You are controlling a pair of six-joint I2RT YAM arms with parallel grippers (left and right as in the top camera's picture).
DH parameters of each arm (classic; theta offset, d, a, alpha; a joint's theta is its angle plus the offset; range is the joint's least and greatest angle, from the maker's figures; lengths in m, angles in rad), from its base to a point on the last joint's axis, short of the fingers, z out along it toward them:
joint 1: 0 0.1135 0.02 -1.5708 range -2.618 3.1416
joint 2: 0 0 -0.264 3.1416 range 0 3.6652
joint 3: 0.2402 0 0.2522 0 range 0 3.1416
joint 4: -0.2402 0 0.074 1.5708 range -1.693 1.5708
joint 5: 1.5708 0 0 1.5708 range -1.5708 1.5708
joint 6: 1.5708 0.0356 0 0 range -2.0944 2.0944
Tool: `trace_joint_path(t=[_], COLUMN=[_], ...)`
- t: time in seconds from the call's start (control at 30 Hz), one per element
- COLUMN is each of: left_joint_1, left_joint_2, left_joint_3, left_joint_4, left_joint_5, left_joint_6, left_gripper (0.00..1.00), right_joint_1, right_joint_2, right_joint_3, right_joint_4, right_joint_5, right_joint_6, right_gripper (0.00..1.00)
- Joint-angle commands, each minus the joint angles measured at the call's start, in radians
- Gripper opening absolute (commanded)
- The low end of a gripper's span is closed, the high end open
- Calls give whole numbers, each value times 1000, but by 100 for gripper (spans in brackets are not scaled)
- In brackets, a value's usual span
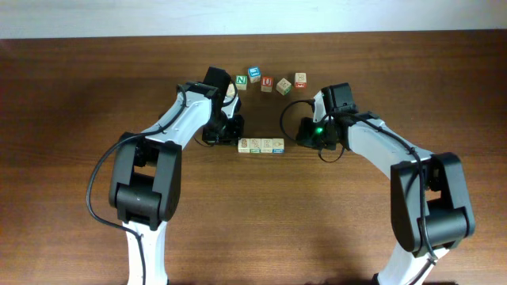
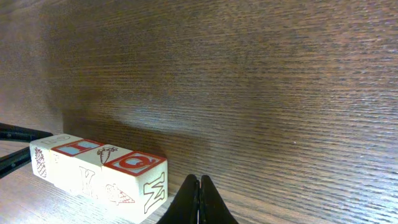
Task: Rotate 4 blocks
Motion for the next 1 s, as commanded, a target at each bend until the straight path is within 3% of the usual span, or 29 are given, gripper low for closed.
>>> trace_joint_path(t=[0.0,0.37,0.6,0.97], left_joint_1=[0,35,99,56], left_joint_2=[7,6,3,3], left_joint_3=[4,13,22,21], left_joint_4=[-1,-33,-54,-55], left_joint_5=[-6,5,244,214], left_joint_6=[-13,-39,50,66], left_gripper=[0,0,0,0], right_joint_1=[32,69,68,68], right_joint_2=[13,13,13,14], right_joint_3=[-9,-9,-9,-9], right_joint_4=[6,-13,-13,-25], right_joint_5=[-10,-10,-10,-23], right_joint_6=[2,39,39,43], right_gripper=[4,4,4,4])
